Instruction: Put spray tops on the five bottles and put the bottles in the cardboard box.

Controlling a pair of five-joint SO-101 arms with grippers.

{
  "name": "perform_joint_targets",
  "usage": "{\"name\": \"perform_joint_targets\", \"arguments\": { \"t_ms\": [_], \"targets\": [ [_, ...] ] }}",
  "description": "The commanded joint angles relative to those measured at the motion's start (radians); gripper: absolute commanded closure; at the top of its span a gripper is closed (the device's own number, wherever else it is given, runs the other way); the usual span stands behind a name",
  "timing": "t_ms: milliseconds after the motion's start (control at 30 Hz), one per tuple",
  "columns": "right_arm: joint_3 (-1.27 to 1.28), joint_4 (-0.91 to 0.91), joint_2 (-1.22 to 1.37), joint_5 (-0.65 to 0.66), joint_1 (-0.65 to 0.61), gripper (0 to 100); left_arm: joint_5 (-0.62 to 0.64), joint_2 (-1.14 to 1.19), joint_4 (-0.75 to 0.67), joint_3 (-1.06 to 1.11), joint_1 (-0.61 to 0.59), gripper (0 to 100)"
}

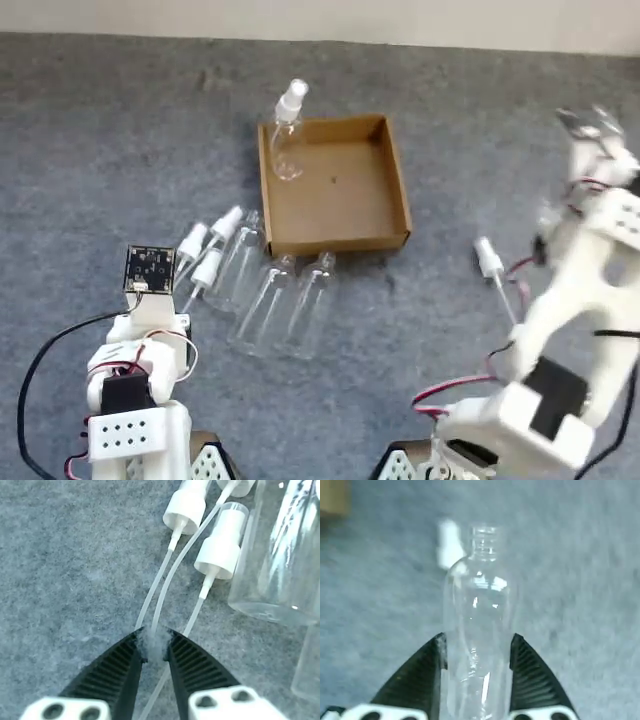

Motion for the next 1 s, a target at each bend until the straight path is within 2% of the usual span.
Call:
{"name": "perform_joint_targets", "arguments": {
  "t_ms": [0, 133, 300, 533, 633, 767, 967],
  "targets": [
    [-0.056, -0.09, 0.114, 0.107, 0.099, 98.9, -0.009, -0.004, 0.005, 0.027, 0.021, 100],
    [-0.062, -0.145, 0.286, 0.126, 0.11, 98.8, -0.009, -0.004, 0.005, 0.027, 0.021, 100],
    [-0.058, -0.143, 0.377, 0.12, 0.051, 97.7, -0.009, -0.004, 0.005, 0.027, 0.021, 100],
    [-0.059, -0.127, 0.381, 0.106, 0.013, 75.2, -0.009, -0.004, 0.005, 0.027, 0.021, 100],
    [-0.097, -0.093, 0.372, 0.052, 0.004, 72.3, -0.009, -0.004, 0.005, 0.027, 0.021, 100],
    [-0.229, -0.007, 0.323, -0.049, -0.076, 72.3, -0.009, -0.004, 0.006, 0.027, 0.021, 100],
    [-0.429, 0.111, 0.285, -0.178, -0.329, 72.4, -0.009, -0.004, 0.006, 0.027, 0.016, 100]
  ]
}}
